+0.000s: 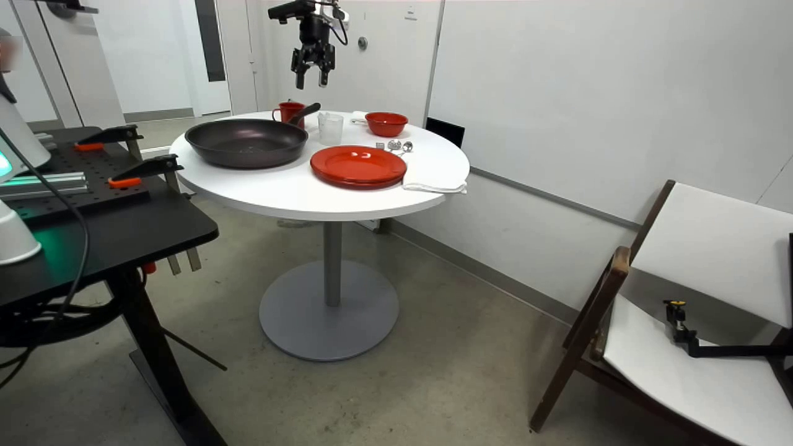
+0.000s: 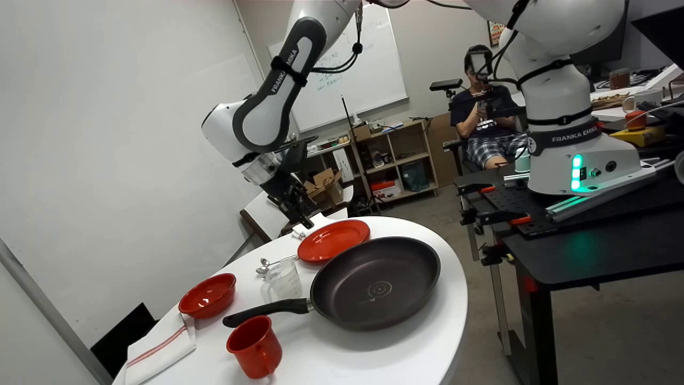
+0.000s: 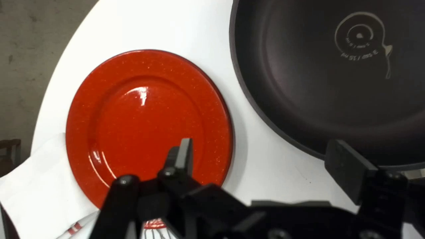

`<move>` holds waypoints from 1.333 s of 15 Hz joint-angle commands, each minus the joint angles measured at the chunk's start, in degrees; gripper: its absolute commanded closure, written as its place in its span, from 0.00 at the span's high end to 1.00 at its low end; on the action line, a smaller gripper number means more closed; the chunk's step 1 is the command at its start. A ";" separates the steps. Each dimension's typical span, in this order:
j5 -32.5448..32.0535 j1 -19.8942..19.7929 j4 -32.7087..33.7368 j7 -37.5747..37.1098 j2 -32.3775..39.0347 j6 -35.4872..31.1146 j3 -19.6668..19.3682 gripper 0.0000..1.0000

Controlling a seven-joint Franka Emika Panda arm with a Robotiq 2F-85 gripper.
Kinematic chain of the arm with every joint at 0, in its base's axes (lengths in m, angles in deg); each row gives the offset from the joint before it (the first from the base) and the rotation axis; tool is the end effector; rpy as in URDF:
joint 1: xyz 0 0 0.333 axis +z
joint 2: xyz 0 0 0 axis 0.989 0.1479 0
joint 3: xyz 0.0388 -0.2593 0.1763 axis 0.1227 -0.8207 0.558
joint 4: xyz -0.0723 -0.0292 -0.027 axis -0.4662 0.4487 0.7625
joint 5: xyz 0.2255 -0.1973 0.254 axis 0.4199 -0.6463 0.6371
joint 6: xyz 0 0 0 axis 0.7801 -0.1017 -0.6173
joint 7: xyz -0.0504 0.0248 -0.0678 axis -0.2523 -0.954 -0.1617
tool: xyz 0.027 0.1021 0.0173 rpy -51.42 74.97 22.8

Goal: Put the clear jug on the red plate

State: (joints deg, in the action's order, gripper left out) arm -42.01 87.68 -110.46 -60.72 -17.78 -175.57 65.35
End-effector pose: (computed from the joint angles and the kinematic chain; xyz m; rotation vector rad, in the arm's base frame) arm 0.6620 0.0404 0.2282 2.8453 0.0381 -0.4240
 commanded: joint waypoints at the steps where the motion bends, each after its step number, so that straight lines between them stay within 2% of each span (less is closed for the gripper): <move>1: -2.94 2.02 9.40 -1.47 6.44 3.83 -2.07 1.00; 2: -1.10 0.78 3.55 -0.33 2.77 0.82 -1.02 1.00; 6: -1.61 1.29 7.11 -0.40 5.38 2.08 -1.46 1.00; 20: -1.66 1.38 7.50 -0.42 5.43 2.37 -1.54 1.00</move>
State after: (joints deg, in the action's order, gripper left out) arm -43.79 88.95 -103.14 -61.19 -12.43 -173.34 63.92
